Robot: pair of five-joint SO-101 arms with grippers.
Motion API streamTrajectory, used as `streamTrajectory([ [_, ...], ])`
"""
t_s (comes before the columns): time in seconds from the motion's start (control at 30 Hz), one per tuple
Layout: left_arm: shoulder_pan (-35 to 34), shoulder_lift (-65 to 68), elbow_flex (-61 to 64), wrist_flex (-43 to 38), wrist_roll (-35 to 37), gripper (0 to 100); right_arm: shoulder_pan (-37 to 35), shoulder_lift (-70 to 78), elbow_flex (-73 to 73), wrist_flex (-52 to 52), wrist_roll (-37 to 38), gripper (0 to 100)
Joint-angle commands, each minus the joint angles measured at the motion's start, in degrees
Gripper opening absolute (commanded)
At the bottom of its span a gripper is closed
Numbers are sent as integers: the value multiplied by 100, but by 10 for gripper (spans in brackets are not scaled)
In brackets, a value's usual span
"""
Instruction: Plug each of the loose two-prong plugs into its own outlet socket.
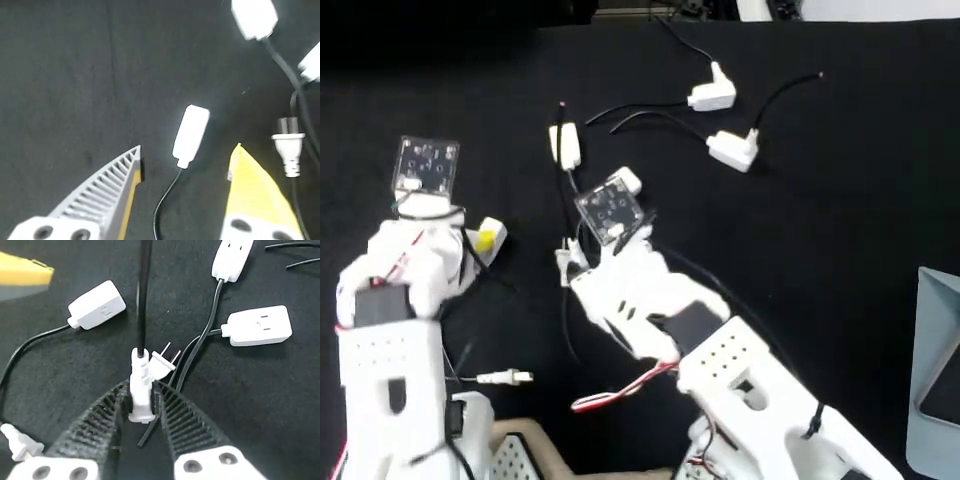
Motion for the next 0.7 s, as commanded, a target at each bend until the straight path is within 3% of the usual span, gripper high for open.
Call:
streamTrajectory([
  [0.0, -321, 1363, -207, -747, -70, 283, 97, 4, -22, -193, 0, 11],
  [0.17, -585, 2927, -752, -1266, -369, 283, 97, 4, 48, -202, 0, 11],
  [0.33, -875, 4273, -1754, -1257, -396, 283, 105, -4, 136, -202, 0, 11],
  [0.67, -391, 5582, -2413, -1187, -396, 278, 105, -31, 259, -202, 0, 11],
])
